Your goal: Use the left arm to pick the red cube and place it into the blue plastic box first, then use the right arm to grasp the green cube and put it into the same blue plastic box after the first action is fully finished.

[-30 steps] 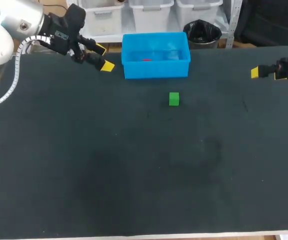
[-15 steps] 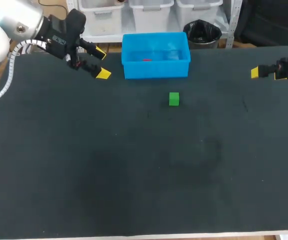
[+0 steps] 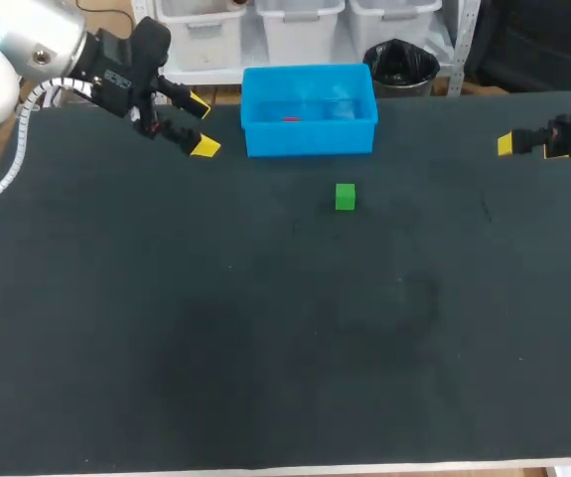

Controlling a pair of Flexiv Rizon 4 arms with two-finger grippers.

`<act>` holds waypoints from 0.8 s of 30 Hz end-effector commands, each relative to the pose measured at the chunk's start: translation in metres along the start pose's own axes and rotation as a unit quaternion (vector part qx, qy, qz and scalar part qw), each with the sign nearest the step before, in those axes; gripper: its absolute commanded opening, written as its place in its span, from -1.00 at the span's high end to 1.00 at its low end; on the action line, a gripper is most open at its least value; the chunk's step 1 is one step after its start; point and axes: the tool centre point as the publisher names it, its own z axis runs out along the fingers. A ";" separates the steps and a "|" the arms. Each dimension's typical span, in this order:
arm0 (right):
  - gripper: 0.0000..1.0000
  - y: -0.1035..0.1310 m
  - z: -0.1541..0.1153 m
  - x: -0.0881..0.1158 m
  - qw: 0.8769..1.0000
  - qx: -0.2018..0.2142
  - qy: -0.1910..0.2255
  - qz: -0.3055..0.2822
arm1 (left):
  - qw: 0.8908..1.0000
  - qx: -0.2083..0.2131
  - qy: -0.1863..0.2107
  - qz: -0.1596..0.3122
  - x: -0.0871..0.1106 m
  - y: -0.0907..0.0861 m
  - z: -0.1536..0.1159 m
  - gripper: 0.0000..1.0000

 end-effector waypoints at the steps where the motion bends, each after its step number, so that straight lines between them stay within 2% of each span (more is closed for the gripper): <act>1: -1.00 0.008 0.007 -0.001 1.000 0.013 0.005 0.000 | 1.000 0.000 -0.001 0.001 0.001 0.000 0.000 -1.00; 12: -1.00 0.032 0.039 -0.011 0.999 0.014 0.050 -0.013 | 1.000 0.000 -0.001 0.001 0.001 0.000 0.000 -1.00; 24: -1.00 0.063 0.077 -0.030 0.993 0.052 0.106 -0.023 | 1.000 0.000 -0.001 0.001 0.001 0.000 0.000 -1.00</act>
